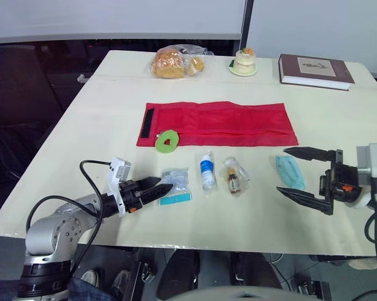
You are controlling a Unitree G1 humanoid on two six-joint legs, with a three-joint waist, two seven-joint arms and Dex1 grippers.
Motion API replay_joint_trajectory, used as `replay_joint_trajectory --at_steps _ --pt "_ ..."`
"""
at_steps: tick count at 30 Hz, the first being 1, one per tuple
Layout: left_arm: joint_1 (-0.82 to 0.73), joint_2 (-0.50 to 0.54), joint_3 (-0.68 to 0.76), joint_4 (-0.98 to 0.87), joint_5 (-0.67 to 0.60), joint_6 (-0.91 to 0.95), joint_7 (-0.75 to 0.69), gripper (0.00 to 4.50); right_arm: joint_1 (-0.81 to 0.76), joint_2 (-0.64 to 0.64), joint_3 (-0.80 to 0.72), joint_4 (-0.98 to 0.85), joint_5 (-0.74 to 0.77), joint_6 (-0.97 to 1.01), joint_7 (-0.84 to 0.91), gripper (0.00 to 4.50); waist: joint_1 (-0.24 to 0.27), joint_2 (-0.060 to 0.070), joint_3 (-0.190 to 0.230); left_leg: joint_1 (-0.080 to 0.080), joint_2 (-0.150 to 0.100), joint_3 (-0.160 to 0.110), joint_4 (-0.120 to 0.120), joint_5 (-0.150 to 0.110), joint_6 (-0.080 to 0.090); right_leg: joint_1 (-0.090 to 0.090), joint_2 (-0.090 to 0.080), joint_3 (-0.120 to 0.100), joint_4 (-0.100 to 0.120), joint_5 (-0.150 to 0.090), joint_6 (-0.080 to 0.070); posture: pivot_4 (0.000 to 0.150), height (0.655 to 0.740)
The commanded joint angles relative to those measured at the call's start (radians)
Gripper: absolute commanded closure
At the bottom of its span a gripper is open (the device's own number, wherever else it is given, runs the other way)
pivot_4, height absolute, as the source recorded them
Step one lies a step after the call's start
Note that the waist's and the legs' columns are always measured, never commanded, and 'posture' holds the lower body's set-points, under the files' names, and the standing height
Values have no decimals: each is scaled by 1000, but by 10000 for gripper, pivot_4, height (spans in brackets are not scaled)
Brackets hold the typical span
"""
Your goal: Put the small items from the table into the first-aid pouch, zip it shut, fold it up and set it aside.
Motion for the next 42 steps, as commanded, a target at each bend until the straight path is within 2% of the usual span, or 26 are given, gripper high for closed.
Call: replay_joint_trajectory --at_steps 1,2,3,5,9,15,22,24,28,30,36,42 --pt "2 -8 -25 7 -9 12 -1 26006 6 0 -30 -14 -1 -26 -1 0 -1 0 0 0 0 0 0 0 0 0 0 0 0 0 0 1500 7289" --pt "0 -10 -29 8 -10 10 -1 32809 8 1 -30 -14 -2 -28 -2 0 -2 0 0 0 0 0 0 0 0 0 0 0 0 0 0 1500 7289" --pt "-2 -12 -31 10 -10 9 0 34734 8 2 -29 -14 -4 -30 -4 0 -1 0 0 0 0 0 0 0 0 0 0 0 0 0 0 1500 7289" --pt "-6 -16 -28 13 -15 5 1 44601 9 4 -28 -13 -8 -34 -4 0 1 0 0 0 0 0 0 0 0 0 0 0 0 0 0 1500 7289" --pt "-17 -27 2 3 -38 -16 -2 44601 10 9 -19 -19 -8 -32 -14 0 0 0 0 0 0 0 0 0 0 0 0 0 0 0 0 1500 7289" --pt "-157 -101 96 -122 -280 33 60 44601 -9 45 62 -108 37 93 -159 0 -1 -1 1 -1 0 -2 0 0 0 0 0 1 0 0 0 1500 7289" --pt "-313 -155 66 -199 -450 74 196 44601 -140 138 165 -188 131 363 -522 0 -4 -2 1 -2 0 -2 0 0 0 0 1 2 0 0 0 1500 7289" --pt "-355 -179 44 -204 -484 74 232 44601 -188 193 170 -185 303 452 -663 0 -3 -2 1 -2 0 -3 1 0 0 0 2 1 1 0 0 1500 7289" --pt "-400 -205 7 -203 -520 70 274 44601 -261 234 162 -152 598 538 -855 0 -3 -2 1 -2 -1 -3 1 0 0 0 4 2 1 0 0 1500 7289" --pt "-418 -221 -14 -193 -529 64 285 44601 -291 261 175 -123 698 540 -937 0 -4 -2 1 -2 -2 -2 1 0 0 0 4 2 1 0 0 1500 7289" --pt "-446 -250 -47 -156 -510 37 295 44601 -360 281 205 -99 826 530 -1050 0 -4 -3 1 -2 -3 -2 1 0 0 0 6 1 1 0 0 1500 7289" --pt "-452 -281 -78 -141 -484 6 304 44601 -389 311 239 -96 862 509 -1110 0 -5 -3 1 -2 -3 -2 1 0 0 0 6 1 0 0 1 1500 7289"
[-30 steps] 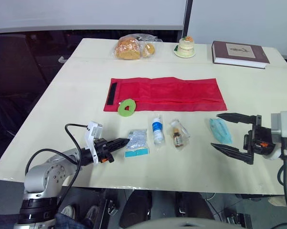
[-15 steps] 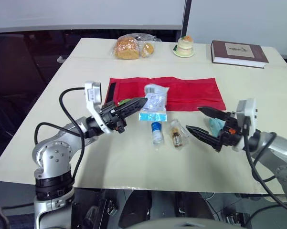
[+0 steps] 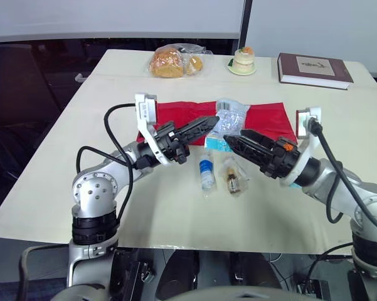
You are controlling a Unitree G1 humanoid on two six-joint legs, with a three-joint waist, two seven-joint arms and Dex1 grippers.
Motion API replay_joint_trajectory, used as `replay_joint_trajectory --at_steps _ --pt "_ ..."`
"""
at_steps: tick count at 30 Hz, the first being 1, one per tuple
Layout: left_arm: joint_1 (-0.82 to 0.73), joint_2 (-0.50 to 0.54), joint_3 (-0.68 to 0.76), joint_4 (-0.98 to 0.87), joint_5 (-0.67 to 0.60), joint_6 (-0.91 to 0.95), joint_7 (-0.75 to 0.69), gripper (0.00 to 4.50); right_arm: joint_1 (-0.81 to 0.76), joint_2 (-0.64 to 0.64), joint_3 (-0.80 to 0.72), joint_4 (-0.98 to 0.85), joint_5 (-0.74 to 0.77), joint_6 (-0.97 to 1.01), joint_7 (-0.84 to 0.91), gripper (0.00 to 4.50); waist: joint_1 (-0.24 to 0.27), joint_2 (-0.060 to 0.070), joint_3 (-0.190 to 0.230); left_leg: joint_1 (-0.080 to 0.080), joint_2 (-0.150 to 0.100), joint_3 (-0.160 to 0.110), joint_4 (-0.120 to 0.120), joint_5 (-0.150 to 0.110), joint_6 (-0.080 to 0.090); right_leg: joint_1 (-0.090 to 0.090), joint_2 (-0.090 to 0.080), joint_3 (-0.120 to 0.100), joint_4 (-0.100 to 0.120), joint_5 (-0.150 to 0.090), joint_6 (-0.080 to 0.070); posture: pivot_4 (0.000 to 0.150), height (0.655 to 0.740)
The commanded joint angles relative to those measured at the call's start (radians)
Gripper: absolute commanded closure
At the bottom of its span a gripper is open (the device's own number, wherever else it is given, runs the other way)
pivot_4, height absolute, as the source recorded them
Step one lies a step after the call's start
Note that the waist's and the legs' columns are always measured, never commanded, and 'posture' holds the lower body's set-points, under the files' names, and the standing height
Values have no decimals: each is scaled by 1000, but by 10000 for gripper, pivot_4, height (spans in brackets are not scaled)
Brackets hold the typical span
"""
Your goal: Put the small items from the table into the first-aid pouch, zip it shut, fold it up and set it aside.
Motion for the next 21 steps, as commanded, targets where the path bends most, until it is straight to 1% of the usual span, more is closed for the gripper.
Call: replay_joint_trajectory --at_steps 1,2,4,8,9,11,13,14,15,16,17,21 --pt "-9 -25 -10 -6 6 -36 13 44993 -18 28 14 -21 43 -37 -34 2473 0 0 0 0 0 0 0 0 0 0 0 0 0 0 0 1500 7289" --pt "-12 -46 -6 3 1 -45 35 45000 -17 55 18 -14 69 -59 -68 5285 0 0 0 0 0 0 0 0 0 0 0 0 0 0 0 1500 7289" --pt "-9 -67 -14 6 12 -54 49 45000 -18 86 22 -8 95 -86 -107 5285 0 0 0 0 0 0 0 0 0 0 0 0 0 1 3 1500 7289" --pt "10 -85 -23 2 31 -69 56 45000 -14 100 28 -3 105 -100 -128 5285 -1 0 0 -1 0 0 0 0 0 0 0 0 0 2 3 1500 7289" --pt "11 -90 -22 2 30 -73 62 45000 -14 100 29 0 103 -103 -130 7715 -2 0 0 -1 0 0 0 0 0 0 0 0 -1 2 3 1500 7289" --pt "18 -92 -26 -4 33 -76 62 45000 -15 97 30 6 98 -105 -131 14459 -2 0 0 -1 0 0 0 0 0 0 0 0 -1 2 3 1500 7289" --pt "23 -95 -30 -7 36 -80 65 45000 -16 94 30 12 96 -104 -130 23952 -3 0 0 -1 0 0 0 0 0 0 0 0 -1 2 3 1500 7289" --pt "23 -96 -30 -8 36 -82 68 45000 -15 93 30 14 97 -103 -130 30356 -3 0 0 -1 0 0 0 0 0 0 0 0 -1 2 3 1500 7289" --pt "24 -98 -30 -8 37 -84 70 45000 -14 93 31 16 96 -103 -131 34574 -3 0 0 -1 0 0 0 0 0 0 0 0 -1 2 3 1500 7289" --pt "23 -99 -30 -7 38 -86 71 45000 -14 93 32 18 96 -103 -132 40731 -3 0 0 -1 0 0 0 0 0 0 0 0 -1 2 3 1500 7289" --pt "23 -100 -30 -7 37 -88 73 45000 -12 93 33 20 94 -103 -134 44231 -3 0 0 -1 0 0 0 0 0 0 0 0 -1 2 3 1500 7289" --pt "37 -103 -40 -16 39 -89 73 45000 0 94 33 23 82 -106 -137 44410 -4 0 0 -1 0 0 0 0 0 0 0 0 -1 2 3 1500 7289"
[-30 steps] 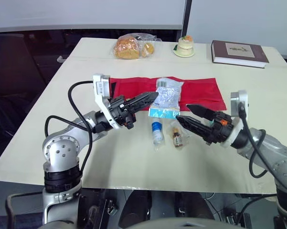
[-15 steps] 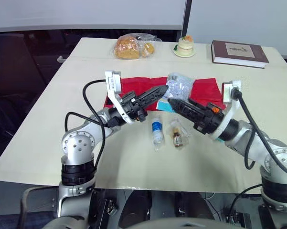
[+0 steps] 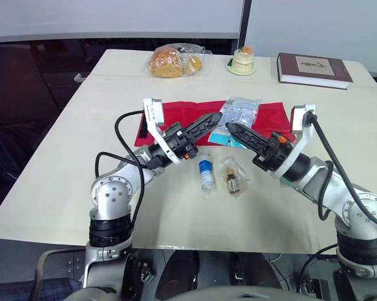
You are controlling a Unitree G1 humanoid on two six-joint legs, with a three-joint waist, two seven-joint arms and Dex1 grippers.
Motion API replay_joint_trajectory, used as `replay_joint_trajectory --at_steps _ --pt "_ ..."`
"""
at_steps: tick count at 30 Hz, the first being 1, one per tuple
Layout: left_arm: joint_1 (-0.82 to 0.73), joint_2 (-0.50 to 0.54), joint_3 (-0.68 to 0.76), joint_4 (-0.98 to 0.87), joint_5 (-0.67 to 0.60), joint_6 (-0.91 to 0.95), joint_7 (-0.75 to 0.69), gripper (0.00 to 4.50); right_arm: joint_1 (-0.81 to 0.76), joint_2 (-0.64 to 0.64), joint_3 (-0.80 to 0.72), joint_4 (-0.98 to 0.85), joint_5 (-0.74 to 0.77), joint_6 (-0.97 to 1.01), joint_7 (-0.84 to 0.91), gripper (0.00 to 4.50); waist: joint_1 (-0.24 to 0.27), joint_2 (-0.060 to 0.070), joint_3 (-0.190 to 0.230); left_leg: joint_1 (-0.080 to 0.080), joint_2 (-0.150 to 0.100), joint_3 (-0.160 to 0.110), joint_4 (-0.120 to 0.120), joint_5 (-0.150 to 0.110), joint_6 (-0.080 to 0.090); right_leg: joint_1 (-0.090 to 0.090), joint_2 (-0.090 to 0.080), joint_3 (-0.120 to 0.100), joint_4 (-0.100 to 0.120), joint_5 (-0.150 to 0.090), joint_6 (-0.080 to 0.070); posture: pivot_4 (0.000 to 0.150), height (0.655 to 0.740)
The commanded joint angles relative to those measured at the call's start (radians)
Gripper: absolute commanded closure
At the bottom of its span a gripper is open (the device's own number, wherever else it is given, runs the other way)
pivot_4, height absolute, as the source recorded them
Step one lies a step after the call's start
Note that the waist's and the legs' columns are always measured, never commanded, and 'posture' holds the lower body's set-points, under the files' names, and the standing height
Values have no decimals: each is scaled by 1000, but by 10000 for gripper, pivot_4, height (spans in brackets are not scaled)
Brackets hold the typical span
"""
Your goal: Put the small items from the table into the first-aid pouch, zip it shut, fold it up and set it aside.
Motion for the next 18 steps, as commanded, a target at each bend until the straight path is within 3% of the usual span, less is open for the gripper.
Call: replay_joint_trajectory --at_steps 1,7,10,14,15,16,18 --pt "14 -3 -10 -44 -8 -10 -1 45000 4 2 -4 -20 -5 -20 -1 44411 -1 0 0 0 0 0 0 0 0 0 0 0 0 0 0 1500 7289" --pt "18 56 -11 -23 37 -4 -27 45000 27 -30 -32 -6 -30 -15 16 44413 -4 0 0 0 0 0 0 0 0 0 0 0 0 0 0 1500 7289" --pt "-3 89 -5 33 140 -52 -11 37947 44 -68 -58 3 -45 -9 43 44413 -6 0 0 0 0 0 0 0 0 0 0 0 0 -2 -3 1500 7289" --pt "-30 118 -4 112 282 -129 7 18465 66 -103 -81 8 -56 -8 68 44413 -8 0 0 0 0 0 -1 0 0 0 0 0 0 -2 -4 1500 7289" --pt "-41 127 -5 145 336 -161 18 18465 73 -111 -86 8 -61 -7 74 44413 -9 0 0 0 0 0 -1 0 0 0 0 0 -1 -2 -3 1500 7289" --pt "-56 149 -12 190 407 -200 26 10842 82 -118 -92 6 -67 -6 80 44413 -10 0 0 0 0 0 -1 0 0 0 0 0 -1 -2 -3 1500 7289" --pt "-98 194 -20 305 545 -283 65 7543 99 -125 -97 -1 -73 -7 88 44413 -10 0 0 -1 0 0 -1 0 0 0 0 0 -1 -1 -2 1500 7289"
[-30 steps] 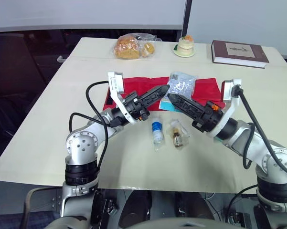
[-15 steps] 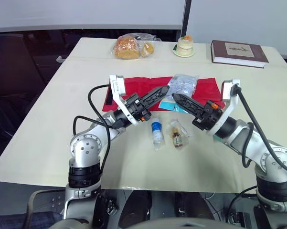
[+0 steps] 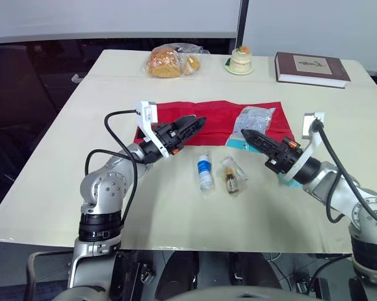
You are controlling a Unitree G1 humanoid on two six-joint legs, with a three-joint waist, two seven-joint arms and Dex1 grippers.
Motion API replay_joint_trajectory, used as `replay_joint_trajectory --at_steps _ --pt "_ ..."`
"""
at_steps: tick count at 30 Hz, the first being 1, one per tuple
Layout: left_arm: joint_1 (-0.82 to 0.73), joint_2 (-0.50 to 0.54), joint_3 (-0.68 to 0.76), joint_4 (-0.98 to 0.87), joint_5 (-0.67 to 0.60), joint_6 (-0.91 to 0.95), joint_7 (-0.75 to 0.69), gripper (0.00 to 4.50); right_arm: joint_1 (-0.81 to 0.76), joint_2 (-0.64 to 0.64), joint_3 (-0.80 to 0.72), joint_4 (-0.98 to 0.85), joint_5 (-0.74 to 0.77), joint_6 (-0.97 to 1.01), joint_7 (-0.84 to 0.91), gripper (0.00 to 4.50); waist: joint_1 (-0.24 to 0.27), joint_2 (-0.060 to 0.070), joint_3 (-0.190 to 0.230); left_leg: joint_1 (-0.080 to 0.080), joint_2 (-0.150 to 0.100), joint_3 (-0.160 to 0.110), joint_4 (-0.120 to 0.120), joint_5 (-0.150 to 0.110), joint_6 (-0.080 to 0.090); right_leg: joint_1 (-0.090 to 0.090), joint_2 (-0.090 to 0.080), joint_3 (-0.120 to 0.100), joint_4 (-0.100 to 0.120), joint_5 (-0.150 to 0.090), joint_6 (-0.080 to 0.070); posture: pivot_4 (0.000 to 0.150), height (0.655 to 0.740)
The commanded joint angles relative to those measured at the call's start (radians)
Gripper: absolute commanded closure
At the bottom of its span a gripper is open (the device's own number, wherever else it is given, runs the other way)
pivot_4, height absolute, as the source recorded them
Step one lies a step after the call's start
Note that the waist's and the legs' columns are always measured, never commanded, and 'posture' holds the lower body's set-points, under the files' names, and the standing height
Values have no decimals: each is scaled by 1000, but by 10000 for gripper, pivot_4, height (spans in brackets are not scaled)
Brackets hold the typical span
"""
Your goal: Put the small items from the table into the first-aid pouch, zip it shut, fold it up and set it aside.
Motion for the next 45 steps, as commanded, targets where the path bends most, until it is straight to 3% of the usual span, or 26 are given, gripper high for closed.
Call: replay_joint_trajectory --at_steps 1,2,7,13,19,22,26,37,45 --pt "-87 86 6 198 260 -178 71 2169 24 -14 -37 -38 -8 -12 30 44413 -1 0 0 0 0 0 0 0 0 0 0 0 0 0 0 1500 7289" --pt "-111 117 -11 267 332 -231 76 346 29 -13 -35 -42 -13 -15 33 44413 -2 0 0 0 0 0 0 0 0 0 1 0 0 0 0 1500 7289" --pt "-188 229 -117 511 580 -425 -8 346 33 1 -25 -50 -44 -22 41 44413 -7 -1 1 -1 1 1 -2 0 0 -2 0 -1 -1 2 3 1500 7289" --pt "-272 270 -183 790 740 -625 -114 346 32 17 -23 -54 -80 -27 52 44413 -3 -2 2 -4 1 1 -2 -1 1 -2 -6 -3 -5 2 3 1500 7289" --pt "-360 250 -181 1012 749 -779 -334 346 31 30 -15 -56 -105 -28 58 44413 -4 -3 1 -10 1 -2 -1 -1 1 -6 -8 -5 -6 2 3 1500 7289" --pt "-379 273 -206 1053 762 -821 -509 346 30 35 -12 -56 -115 -28 64 44413 -5 -3 1 -17 1 -3 1 -1 1 -13 -8 -8 -4 2 3 1500 7289" --pt "-409 289 -211 1085 773 -820 -625 346 27 40 -10 -56 -125 -28 69 44413 -8 -3 2 -17 0 -3 1 -1 1 -13 -4 -8 -3 2 3 1500 7289" --pt "-488 267 -252 1209 908 -934 -586 346 17 53 -8 -61 -143 -27 72 44413 -7 -3 2 -16 0 -3 2 -1 2 -13 -4 -8 0 2 4 1500 7289" --pt "-540 238 -229 1262 919 -961 -528 346 19 74 3 -74 -160 -32 66 44413 -8 -3 1 -16 0 -3 3 -1 2 -13 -4 -8 2 2 4 1500 7289"
